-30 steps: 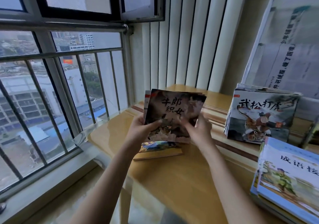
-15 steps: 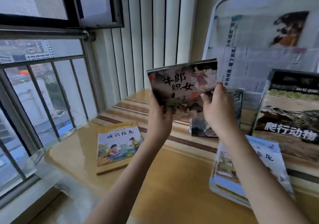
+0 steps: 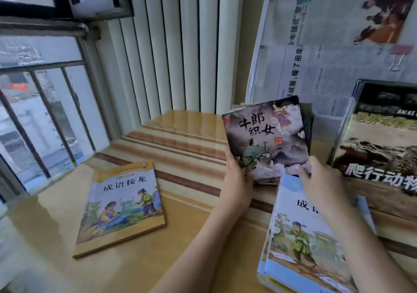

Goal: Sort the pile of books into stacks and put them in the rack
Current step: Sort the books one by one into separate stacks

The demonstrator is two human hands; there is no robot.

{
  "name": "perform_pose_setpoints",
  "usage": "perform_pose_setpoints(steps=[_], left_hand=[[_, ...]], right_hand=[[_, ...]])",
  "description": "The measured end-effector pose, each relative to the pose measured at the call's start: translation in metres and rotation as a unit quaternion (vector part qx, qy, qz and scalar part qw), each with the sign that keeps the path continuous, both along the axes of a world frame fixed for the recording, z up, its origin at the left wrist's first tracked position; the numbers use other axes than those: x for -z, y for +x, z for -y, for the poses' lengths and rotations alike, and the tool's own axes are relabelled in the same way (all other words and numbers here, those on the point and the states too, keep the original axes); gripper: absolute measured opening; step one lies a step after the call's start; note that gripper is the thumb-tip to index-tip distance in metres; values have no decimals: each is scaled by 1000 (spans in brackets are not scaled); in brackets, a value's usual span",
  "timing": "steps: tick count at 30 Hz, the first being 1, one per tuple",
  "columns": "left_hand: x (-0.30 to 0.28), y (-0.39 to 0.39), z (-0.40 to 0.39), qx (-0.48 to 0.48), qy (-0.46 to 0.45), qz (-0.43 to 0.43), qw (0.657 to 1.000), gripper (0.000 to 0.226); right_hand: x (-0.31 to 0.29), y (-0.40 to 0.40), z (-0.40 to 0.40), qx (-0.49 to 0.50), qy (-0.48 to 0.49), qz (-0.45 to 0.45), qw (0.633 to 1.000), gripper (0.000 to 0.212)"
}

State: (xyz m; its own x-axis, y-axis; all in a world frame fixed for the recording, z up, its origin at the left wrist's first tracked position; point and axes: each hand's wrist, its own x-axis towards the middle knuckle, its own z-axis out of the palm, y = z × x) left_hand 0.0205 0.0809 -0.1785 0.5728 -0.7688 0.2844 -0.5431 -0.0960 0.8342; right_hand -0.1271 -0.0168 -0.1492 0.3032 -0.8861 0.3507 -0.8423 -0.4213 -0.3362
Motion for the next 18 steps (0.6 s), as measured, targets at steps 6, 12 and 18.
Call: perform_pose_setpoints(steps=[6, 12, 18], left_hand=[[-5, -5, 0, -59, -14, 74, 995, 88], [-9, -9, -2, -105, -27, 87, 990, 78], [-6, -5, 1, -125, 6, 70, 990, 82]], right_hand=[[-12, 0, -19, 64, -3, -39, 997, 27], [-18, -1, -20, 99, 97, -101, 985, 46], [-19, -5, -21, 66, 108, -132, 983, 35]])
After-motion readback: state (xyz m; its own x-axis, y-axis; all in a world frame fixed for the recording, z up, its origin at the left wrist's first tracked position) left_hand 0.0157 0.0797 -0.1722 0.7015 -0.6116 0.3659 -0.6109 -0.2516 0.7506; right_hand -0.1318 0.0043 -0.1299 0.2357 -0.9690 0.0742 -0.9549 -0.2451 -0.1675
